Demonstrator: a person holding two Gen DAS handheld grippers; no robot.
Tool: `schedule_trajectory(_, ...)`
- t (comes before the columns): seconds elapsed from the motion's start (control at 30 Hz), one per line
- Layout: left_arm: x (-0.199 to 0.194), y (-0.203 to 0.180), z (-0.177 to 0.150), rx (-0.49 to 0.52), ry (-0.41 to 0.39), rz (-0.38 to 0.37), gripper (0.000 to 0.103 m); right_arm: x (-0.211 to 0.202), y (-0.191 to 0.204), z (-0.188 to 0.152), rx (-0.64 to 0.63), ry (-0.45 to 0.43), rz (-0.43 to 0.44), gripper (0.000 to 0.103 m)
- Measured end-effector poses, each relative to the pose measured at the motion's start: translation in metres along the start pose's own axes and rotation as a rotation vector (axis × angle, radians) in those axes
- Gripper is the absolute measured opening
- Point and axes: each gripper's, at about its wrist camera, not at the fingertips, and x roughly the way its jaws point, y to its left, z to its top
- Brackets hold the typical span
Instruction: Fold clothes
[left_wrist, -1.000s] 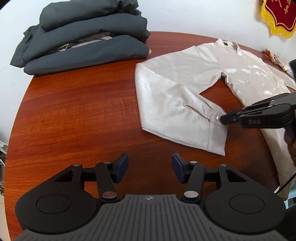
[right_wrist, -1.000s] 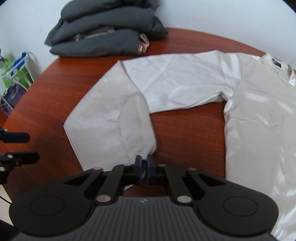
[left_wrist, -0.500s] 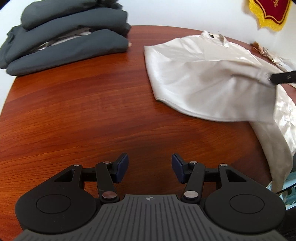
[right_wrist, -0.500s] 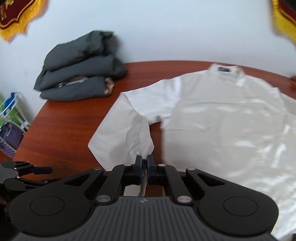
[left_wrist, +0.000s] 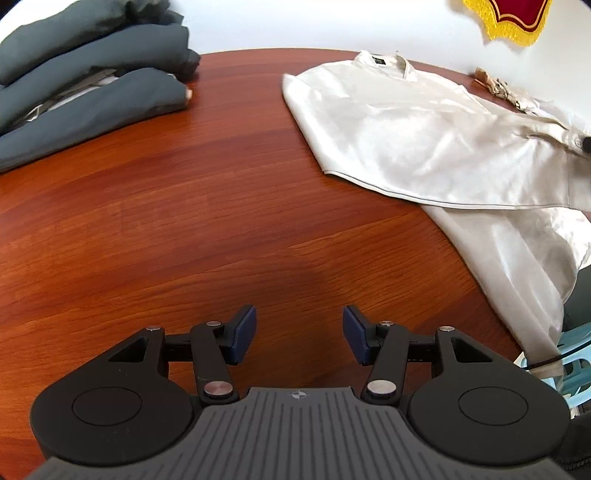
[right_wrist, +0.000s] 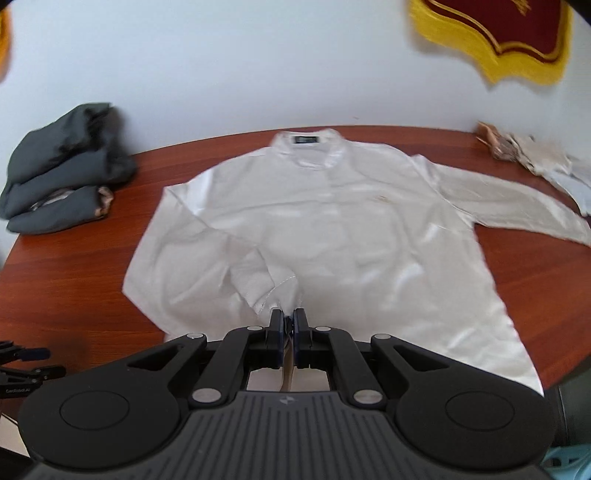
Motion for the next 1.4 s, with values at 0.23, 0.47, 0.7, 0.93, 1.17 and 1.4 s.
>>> schedule_trajectory(0.23,0.006,-0.049,0.008,0.017,0.001,-0.036,0.055,0.001,-0.053,0.001,0.025,0.033,0.072,0.005)
schedule_trajectory(0.47,0.027,-0.091,0.013,0.110,0.037,-0.120,0.055,0.003,-0.042,-0.008,0.048,0.039,0.122,0.005)
schedule_trajectory(0.7,0.048,-0.134,0.018,0.202,0.074,-0.203,0.055,-0.003,-0.038,-0.012,0.062,0.027,0.095,0.005)
schedule_trajectory(0.93,0.070,-0.141,0.016,0.177,0.132,-0.181,0.055,-0.013,-0.070,0.004,0.058,0.002,0.081,0.005)
schedule_trajectory(1.17,0.074,-0.142,0.012,0.099,0.102,-0.115,0.056,-0.018,-0.119,0.020,0.053,-0.002,0.097,0.005)
schedule_trajectory(1.4,0.072,-0.154,0.004,0.067,0.081,-0.031,0.059,0.014,-0.164,0.009,0.063,0.081,0.121,0.005)
